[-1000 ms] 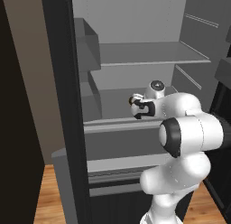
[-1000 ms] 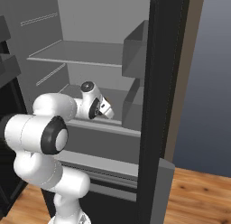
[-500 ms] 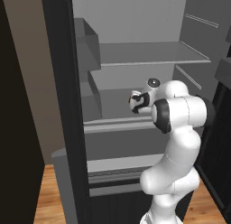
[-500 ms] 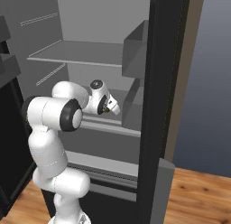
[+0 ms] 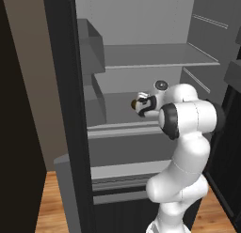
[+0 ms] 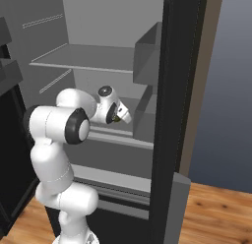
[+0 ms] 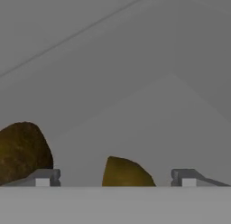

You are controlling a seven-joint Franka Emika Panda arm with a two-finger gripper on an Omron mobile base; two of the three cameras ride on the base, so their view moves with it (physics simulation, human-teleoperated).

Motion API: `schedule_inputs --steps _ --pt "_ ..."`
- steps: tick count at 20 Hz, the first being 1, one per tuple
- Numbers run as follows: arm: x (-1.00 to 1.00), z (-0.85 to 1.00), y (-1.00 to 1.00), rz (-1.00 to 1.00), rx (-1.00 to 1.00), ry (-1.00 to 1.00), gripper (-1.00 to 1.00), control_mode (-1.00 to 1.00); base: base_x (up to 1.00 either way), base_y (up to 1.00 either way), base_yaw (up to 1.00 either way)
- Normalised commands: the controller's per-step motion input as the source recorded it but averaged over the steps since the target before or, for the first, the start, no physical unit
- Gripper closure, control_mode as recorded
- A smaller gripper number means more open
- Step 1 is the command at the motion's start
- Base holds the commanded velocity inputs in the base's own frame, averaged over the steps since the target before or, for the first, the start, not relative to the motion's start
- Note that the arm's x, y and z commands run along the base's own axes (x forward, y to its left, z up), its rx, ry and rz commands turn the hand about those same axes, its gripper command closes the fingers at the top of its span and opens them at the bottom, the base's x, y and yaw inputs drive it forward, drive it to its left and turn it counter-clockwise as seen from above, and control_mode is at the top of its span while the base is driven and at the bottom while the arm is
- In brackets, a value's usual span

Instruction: Place the liquor on the top shelf of the fridge to keep it out of children's reach, and place the kiwi and avocado on lower shelves for easy access.

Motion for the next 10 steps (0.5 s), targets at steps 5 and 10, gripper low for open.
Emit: schedule_inputs --steps 5,10 --pt "-0.66 0.00 0.00 0.00 0.00 -0.12 -1.00 -1.00 0.00 0.00 0.00" --pt "-0.60 0.13 0.00 0.00 0.00 -0.13 -1.00 -1.00 0.00 0.00 0.00"
